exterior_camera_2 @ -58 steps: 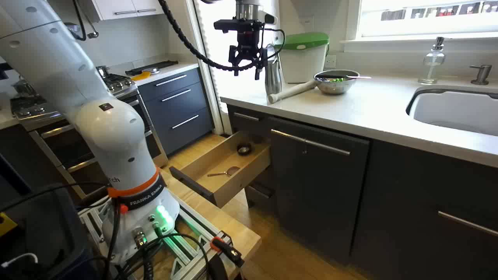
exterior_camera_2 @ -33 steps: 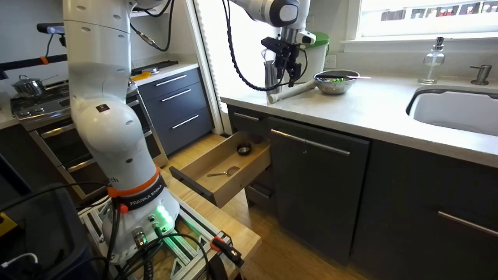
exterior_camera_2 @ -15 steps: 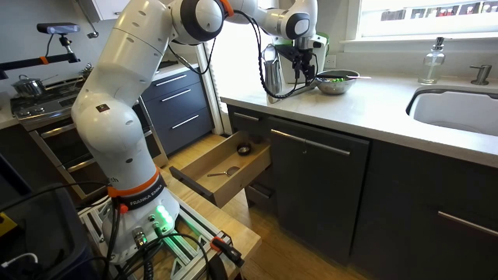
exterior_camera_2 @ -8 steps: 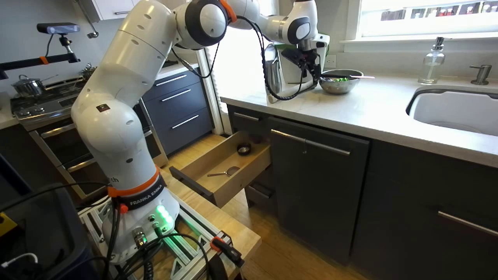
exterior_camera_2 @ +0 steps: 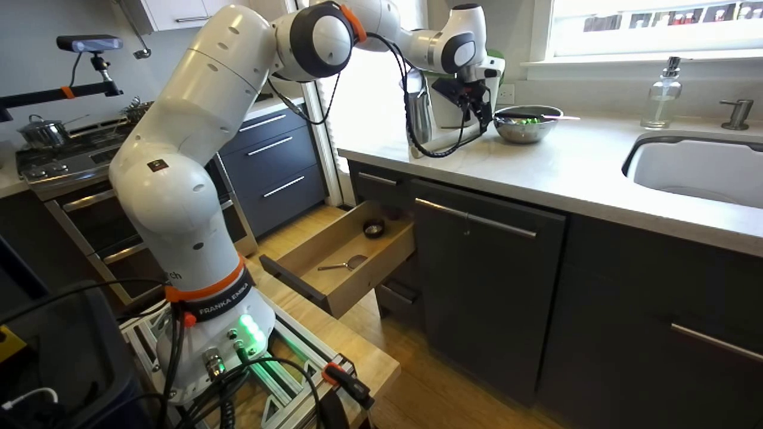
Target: Put the roller upright
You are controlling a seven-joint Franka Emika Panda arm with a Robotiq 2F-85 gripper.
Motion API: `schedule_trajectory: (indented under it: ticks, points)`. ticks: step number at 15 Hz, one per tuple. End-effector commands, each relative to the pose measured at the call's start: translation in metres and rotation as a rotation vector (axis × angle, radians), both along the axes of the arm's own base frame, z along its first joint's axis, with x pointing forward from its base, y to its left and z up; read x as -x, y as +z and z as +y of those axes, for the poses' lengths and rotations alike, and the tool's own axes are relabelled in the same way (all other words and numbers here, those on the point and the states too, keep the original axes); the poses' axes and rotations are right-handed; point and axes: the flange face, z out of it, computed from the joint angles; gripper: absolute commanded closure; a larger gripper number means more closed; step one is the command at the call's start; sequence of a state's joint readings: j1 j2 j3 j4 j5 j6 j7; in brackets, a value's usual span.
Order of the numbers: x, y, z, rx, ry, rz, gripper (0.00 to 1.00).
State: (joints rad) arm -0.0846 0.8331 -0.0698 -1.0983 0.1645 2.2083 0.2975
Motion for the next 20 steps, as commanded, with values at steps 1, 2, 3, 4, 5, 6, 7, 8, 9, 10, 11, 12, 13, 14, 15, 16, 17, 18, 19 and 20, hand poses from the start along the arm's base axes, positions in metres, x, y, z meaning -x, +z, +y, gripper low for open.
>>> schedule_trajectory:
  ticks: [1, 2, 3, 4, 5, 6, 7, 8, 9, 10, 11, 12, 13, 14, 15, 16, 17, 18, 19, 20]
  points:
    - [-0.001, -0.004, 0.015, -0.005, 0.032, 0.038, 0.0]
    - [0.0, -0.004, 0.019, -0.002, 0.044, 0.052, 0.0]
    - [0.002, -0.006, 0.023, 0.014, 0.06, 0.074, 0.0]
    - [0.003, -0.008, 0.026, 0.04, 0.071, 0.095, 0.04]
    - [0.005, -0.01, 0.027, 0.063, 0.08, 0.11, 0.26]
    - [0.005, -0.013, 0.029, 0.074, 0.088, 0.122, 0.29]
    - [0.006, -0.015, 0.029, 0.085, 0.094, 0.13, 0.3]
    - [0.006, -0.014, 0.029, 0.097, 0.098, 0.134, 0.36]
    - [0.006, -0.014, 0.028, 0.105, 0.1, 0.134, 0.47]
    - [0.006, -0.013, 0.027, 0.112, 0.101, 0.135, 0.54]
    - [0.006, -0.013, 0.026, 0.117, 0.1, 0.134, 0.63]
    - [0.006, -0.011, 0.025, 0.118, 0.099, 0.133, 0.69]
    - [0.007, -0.008, 0.024, 0.12, 0.1, 0.134, 0.77]
    - [0.008, -0.007, 0.022, 0.126, 0.099, 0.14, 0.82]
    - [0.01, -0.008, 0.021, 0.125, 0.098, 0.151, 0.82]
    - [0.012, -0.005, 0.02, 0.116, 0.098, 0.157, 0.82]
    - [0.015, 0.007, 0.02, 0.107, 0.101, 0.154, 0.82]
    - [0.018, 0.023, 0.021, 0.098, 0.112, 0.14, 0.82]
    - [0.022, 0.041, 0.021, 0.106, 0.124, 0.108, 0.82]
    - [0.024, 0.058, 0.021, 0.117, 0.137, 0.079, 0.82]
